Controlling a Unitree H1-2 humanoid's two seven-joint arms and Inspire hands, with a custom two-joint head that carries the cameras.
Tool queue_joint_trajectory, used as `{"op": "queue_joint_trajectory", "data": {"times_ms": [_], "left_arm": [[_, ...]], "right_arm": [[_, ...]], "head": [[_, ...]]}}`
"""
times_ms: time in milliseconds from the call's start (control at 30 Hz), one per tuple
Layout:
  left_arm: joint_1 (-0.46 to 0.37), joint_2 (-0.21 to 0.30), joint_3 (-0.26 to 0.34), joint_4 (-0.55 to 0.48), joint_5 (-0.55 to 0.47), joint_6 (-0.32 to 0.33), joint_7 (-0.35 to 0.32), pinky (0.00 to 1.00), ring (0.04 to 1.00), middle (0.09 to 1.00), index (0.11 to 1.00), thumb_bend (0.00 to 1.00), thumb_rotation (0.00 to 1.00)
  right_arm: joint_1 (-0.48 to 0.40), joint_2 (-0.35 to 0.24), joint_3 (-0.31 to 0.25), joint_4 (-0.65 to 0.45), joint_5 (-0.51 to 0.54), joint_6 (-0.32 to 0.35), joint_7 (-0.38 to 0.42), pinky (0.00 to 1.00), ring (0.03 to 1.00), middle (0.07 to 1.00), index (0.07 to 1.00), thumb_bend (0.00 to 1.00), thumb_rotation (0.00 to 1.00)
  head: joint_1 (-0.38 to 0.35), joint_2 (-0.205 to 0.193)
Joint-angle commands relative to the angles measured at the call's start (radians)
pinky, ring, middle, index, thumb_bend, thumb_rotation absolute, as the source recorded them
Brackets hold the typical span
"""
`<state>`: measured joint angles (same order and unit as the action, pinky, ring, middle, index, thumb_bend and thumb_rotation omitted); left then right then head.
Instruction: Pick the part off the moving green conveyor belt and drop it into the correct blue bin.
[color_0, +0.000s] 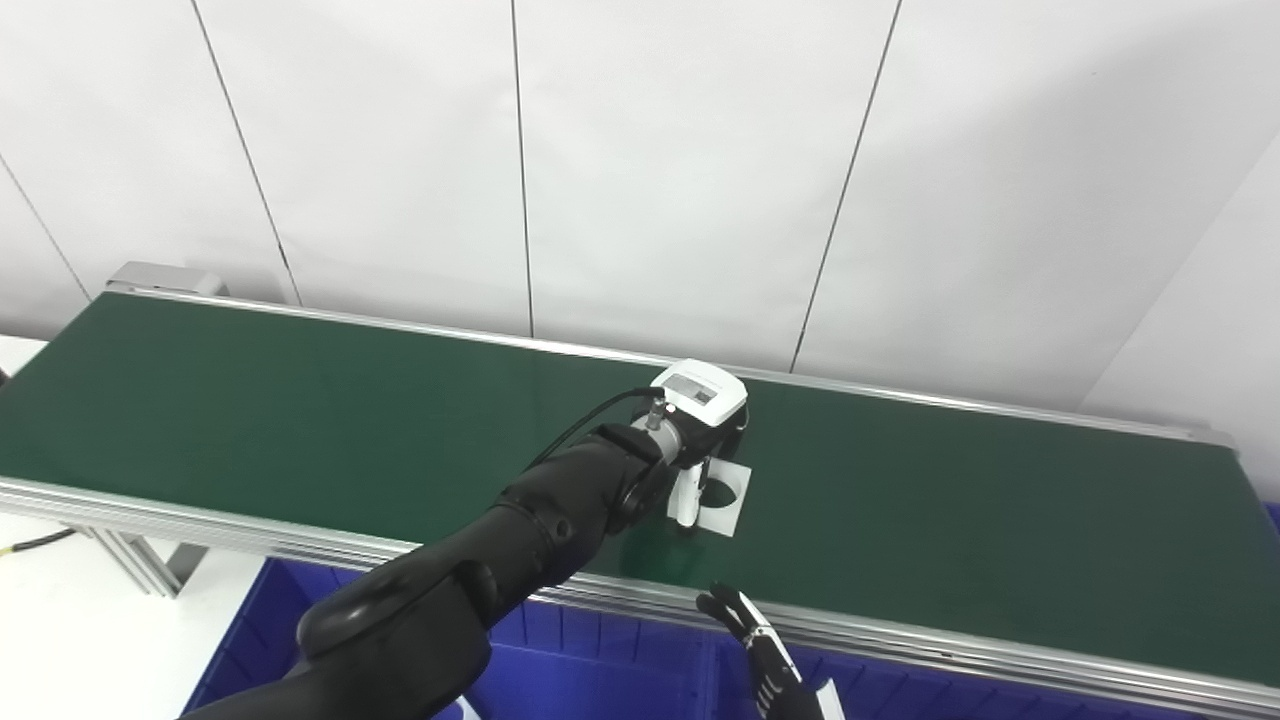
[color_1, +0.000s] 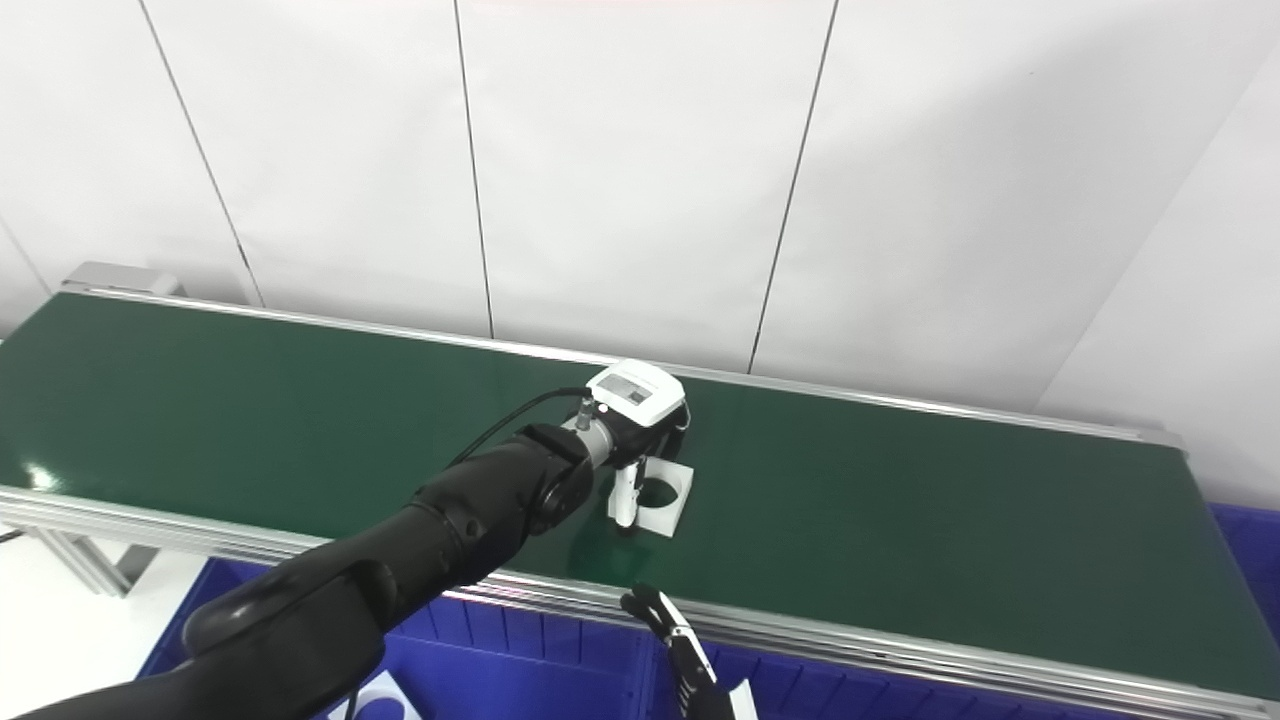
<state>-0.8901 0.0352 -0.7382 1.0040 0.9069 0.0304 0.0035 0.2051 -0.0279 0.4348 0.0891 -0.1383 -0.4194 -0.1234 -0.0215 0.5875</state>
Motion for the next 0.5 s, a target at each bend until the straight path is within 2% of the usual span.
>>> {"op": "queue_joint_trajectory", "data": {"times_ms": [0, 33, 100, 267, 333, 367, 467], "left_arm": [[-0.014, 0.048, 0.017, -0.048, -0.003, 0.037, -0.026, 0.14, 0.219, 0.445, 0.483, 0.53, 0.0], [-0.012, 0.058, 0.021, -0.074, -0.004, 0.035, -0.03, 0.13, 0.205, 0.458, 0.482, 0.53, 0.0], [-0.01, 0.075, 0.024, -0.12, -0.004, 0.033, -0.047, 0.14, 0.213, 0.406, 0.488, 0.52, 0.0], [0.017, 0.148, 0.049, -0.331, -0.001, 0.052, -0.136, 0.13, 0.2, 0.395, 0.487, 0.52, 0.0], [0.039, 0.18, 0.067, -0.414, -0.006, 0.045, -0.152, 0.14, 0.208, 0.452, 0.481, 0.52, 0.0], [0.048, 0.192, 0.076, -0.447, -0.008, 0.042, -0.16, 0.17, 0.239, 0.411, 0.494, 0.52, 0.0], [0.082, 0.236, 0.101, -0.565, -0.003, 0.054, -0.209, 0.19, 0.263, 0.409, 0.5, 0.52, 0.0]], "right_arm": [[-0.014, 0.013, -0.008, -0.03, 0.006, -0.05, 0.012, 0.99, 0.934, 0.857, 0.899, 1.0, 0.92], [-0.016, 0.013, -0.01, -0.028, 0.006, -0.05, 0.014, 0.99, 0.935, 0.858, 0.901, 1.0, 0.93], [-0.021, 0.013, -0.015, -0.024, 0.008, -0.05, 0.017, 0.98, 0.931, 0.858, 0.905, 1.0, 0.93], [-0.038, 0.011, -0.032, -0.004, 0.013, -0.05, 0.01, 0.97, 0.915, 0.852, 0.903, 1.0, 0.92], [-0.048, 0.008, -0.038, 0.005, 0.011, -0.05, 0.005, 0.96, 0.907, 0.85, 0.903, 1.0, 0.93], [-0.052, 0.006, -0.04, 0.008, 0.009, -0.05, 0.002, 0.94, 0.896, 0.848, 0.902, 0.99, 0.93], [-0.065, 0.002, -0.052, 0.019, 0.033, -0.05, 0.011, 0.95, 0.896, 0.848, 0.901, 0.99, 0.93]], "head": [[0.012, 0.005], [0.012, 0.005], [0.021, 0.007], [0.058, 0.023], [0.07, 0.028], [0.07, 0.028], [0.1, 0.04]]}}
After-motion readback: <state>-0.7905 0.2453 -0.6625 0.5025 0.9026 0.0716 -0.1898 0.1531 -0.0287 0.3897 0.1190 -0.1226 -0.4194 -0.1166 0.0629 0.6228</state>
